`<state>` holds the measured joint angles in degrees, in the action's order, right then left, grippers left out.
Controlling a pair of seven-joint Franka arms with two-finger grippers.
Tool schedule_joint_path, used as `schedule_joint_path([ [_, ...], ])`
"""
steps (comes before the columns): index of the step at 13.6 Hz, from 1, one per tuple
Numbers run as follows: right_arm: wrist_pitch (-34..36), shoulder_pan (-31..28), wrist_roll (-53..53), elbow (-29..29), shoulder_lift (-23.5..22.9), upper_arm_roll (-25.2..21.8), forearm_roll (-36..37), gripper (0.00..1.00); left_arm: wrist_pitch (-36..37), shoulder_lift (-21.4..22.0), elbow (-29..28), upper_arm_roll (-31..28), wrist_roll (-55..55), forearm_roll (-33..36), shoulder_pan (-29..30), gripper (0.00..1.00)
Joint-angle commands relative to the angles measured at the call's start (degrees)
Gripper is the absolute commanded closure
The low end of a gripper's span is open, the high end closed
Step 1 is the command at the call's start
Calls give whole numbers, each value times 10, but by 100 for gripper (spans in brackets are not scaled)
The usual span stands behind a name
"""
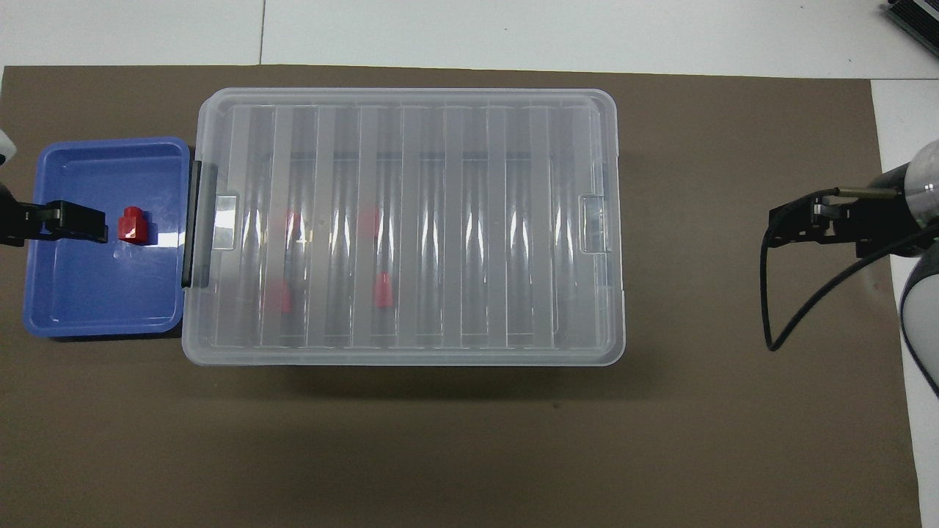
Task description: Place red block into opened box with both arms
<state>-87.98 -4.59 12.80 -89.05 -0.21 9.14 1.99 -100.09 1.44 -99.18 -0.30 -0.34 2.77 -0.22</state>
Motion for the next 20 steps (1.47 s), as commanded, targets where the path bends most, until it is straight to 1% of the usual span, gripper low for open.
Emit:
schedule_joint_path([
  [1,-13,-4,1,-17,14,3,-10,0,6,12,-9,1,4,0,3,0],
  [15,-14,-8,7,-19,13,2,-11,0,6,12,-9,1,4,0,3,0],
  [16,-19,-6,9,-22,13,2,-11,0,6,12,-9,1,4,0,3,0],
  [18,-70,-4,14,-55,23,3,-12,0,6,12,-9,2,4,0,3,0],
  [20,-104,-3,16,-76,24,3,-12,1,6,12,-9,2,4,0,3,0],
])
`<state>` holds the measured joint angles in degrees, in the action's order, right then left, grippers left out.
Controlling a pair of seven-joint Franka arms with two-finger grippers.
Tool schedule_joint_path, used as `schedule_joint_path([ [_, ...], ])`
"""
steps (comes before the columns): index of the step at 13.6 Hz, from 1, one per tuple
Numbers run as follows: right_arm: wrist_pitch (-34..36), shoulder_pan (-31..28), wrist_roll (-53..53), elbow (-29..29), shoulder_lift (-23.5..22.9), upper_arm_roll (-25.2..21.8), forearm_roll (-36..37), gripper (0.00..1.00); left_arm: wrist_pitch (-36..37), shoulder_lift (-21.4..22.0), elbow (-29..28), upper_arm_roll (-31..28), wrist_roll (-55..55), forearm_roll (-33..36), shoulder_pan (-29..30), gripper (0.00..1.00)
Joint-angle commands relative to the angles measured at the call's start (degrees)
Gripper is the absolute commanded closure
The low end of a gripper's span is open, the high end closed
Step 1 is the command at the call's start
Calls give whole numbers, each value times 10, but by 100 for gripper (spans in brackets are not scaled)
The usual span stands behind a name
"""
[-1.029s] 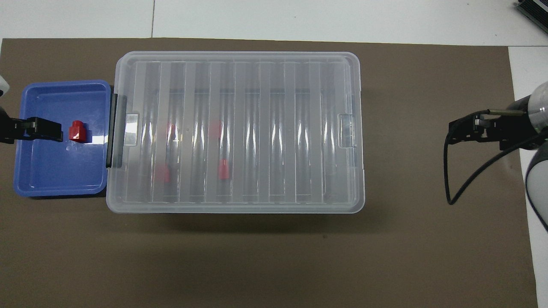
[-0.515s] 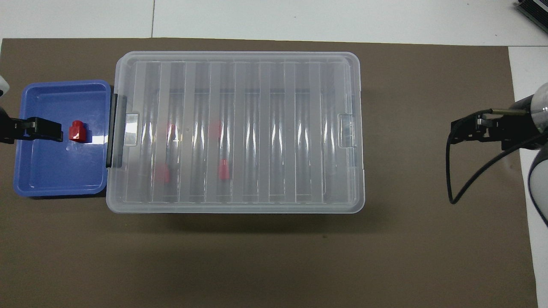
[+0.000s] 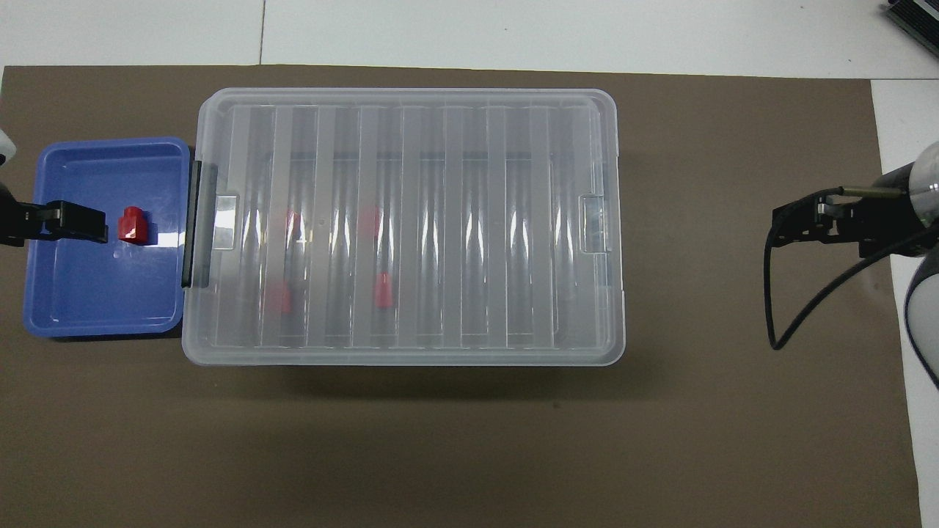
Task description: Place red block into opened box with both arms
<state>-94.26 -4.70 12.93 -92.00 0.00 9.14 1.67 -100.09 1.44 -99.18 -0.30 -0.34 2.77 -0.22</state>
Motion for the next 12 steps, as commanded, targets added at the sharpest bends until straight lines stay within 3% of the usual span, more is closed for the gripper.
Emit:
schedule_joint_path([
  [1,-65,-1,21,-55,20,4,-9,1,6,12,-9,2,4,0,3,0],
  [12,-234,93,103,-112,-50,3,-8,1,7,12,-9,1,4,0,3,0],
])
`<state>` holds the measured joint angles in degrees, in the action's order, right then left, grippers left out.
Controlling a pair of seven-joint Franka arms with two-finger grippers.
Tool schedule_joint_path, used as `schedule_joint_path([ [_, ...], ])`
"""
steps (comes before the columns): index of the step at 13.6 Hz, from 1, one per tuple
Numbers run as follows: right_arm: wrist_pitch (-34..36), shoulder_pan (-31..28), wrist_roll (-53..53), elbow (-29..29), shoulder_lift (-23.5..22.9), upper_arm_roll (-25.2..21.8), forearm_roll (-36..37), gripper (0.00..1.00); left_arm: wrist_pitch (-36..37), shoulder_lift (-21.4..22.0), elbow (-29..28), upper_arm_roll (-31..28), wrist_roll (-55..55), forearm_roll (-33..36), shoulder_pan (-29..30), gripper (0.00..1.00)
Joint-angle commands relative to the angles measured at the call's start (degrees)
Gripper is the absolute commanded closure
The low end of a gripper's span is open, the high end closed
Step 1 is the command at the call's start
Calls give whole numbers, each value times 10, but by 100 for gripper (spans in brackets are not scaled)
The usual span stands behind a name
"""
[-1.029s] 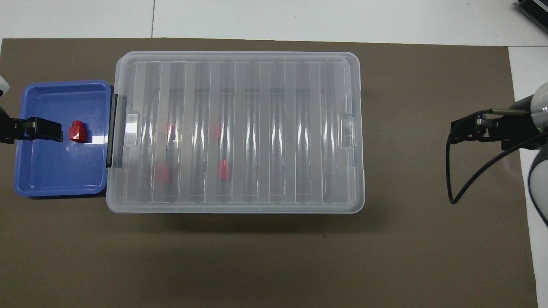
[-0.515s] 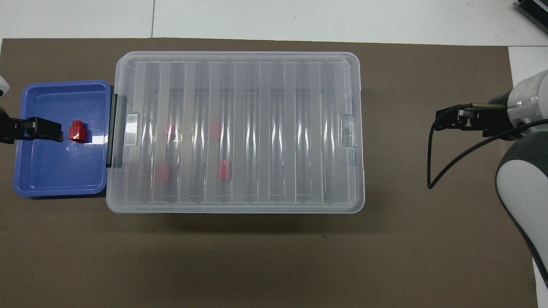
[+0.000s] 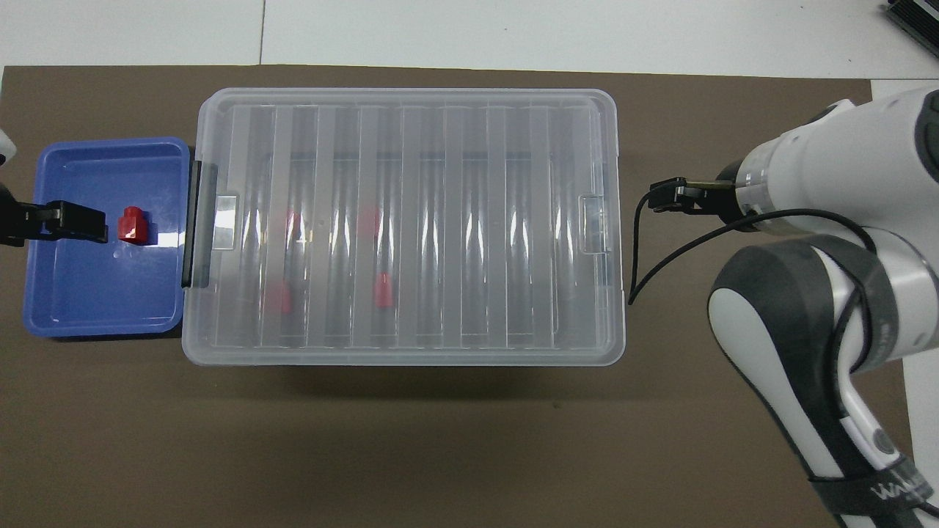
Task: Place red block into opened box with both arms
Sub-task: 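Move the right gripper to the edge of the clear lid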
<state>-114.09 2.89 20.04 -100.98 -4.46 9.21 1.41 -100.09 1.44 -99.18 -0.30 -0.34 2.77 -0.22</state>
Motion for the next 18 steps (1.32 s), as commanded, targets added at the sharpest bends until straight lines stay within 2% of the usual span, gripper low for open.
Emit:
schedule_joint_path([
  [1,-63,25,52,-35,-7,2,-4,0,13,12,-10,1,4,0,3,0],
  [3,-71,38,61,-39,-17,2,-4,0,20,13,-10,1,5,0,4,0],
  [7,-67,43,62,-71,-5,2,-3,1,18,15,-8,1,10,0,4,0],
  [8,-62,43,62,-75,-3,2,-1,7,15,16,-8,1,9,0,4,0],
  [12,-61,44,62,-98,9,2,6,8,11,17,-8,4,9,0,0,0],
  [14,-39,54,62,-99,12,2,7,16,12,20,-15,2,10,0,4,0],
  [16,-26,56,62,-99,14,2,13,16,-31,26,-37,1,23,-1,4,0],
  [18,-23,55,55,-98,16,2,38,16,-91,51,-103,2,112,0,-7,0],
])
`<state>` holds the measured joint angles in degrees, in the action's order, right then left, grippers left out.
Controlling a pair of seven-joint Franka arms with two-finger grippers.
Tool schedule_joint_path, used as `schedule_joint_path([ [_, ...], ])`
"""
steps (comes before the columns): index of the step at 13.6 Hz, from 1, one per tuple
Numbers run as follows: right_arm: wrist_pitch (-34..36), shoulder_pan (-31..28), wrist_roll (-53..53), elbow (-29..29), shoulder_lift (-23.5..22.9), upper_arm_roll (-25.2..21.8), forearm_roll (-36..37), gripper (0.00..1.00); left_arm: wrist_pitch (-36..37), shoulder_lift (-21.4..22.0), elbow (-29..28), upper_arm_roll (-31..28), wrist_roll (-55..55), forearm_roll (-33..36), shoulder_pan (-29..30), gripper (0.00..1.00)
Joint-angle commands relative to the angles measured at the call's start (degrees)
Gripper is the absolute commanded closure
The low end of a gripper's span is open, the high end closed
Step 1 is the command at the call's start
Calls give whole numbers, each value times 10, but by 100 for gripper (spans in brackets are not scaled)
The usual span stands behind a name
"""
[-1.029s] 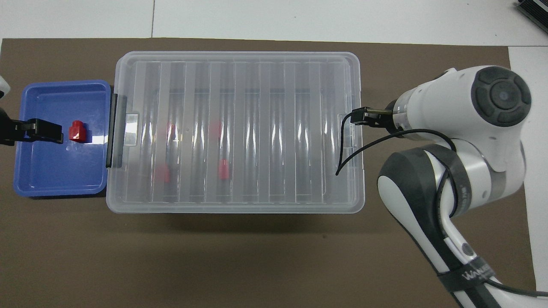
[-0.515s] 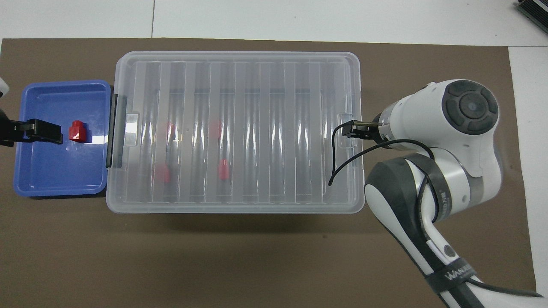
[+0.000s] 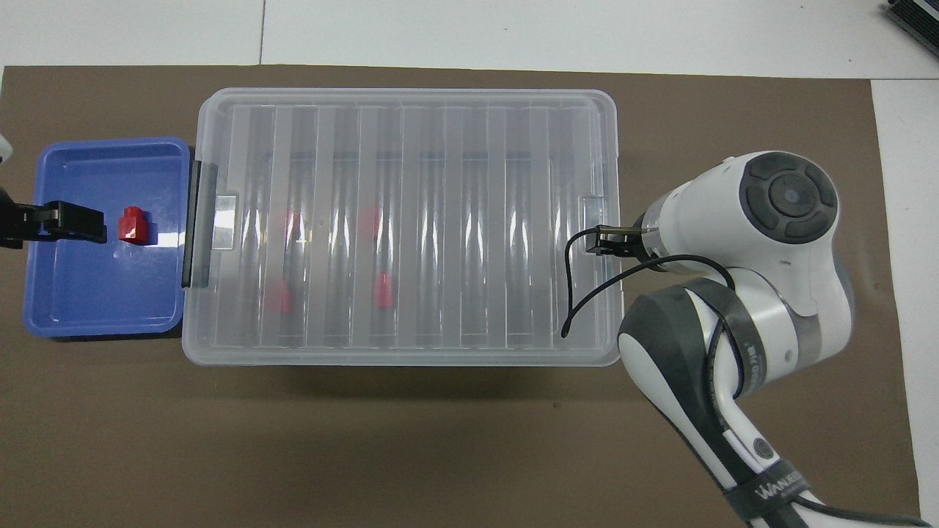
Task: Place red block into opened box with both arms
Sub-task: 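Slide the clear lid toward the right arm with the right gripper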
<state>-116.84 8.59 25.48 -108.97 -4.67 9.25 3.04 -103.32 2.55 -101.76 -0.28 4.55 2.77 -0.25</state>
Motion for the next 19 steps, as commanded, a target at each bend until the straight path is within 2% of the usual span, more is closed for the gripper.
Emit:
schedule_joint_path([
  [1,6,-5,-3,-19,18,2,27,16,-84,43,-95,5,91,0,-11,0],
  [5,7,-33,-68,-18,18,1,28,13,-110,32,-96,5,96,0,-20,0],
  [8,29,-65,-143,-19,19,1,28,1,-116,27,-96,4,89,0,-33,0],
  [10,41,-87,-204,-19,22,1,28,0,-152,13,-95,4,45,3,-15,0],
  [13,64,-120,-299,-19,25,1,26,0,-206,-74,-54,2,37,6,-2,0],
  [15,68,-138,-356,-19,25,1,25,0,-216,-111,-30,2,28,6,16,0],
  [17,69,-153,-417,-19,25,1,25,0,-214,-141,-11,4,-26,0,39,0],
  [19,70,-171,-454,-17,25,1,24,0,-217,-196,13,4,-63,-27,66,0],
])
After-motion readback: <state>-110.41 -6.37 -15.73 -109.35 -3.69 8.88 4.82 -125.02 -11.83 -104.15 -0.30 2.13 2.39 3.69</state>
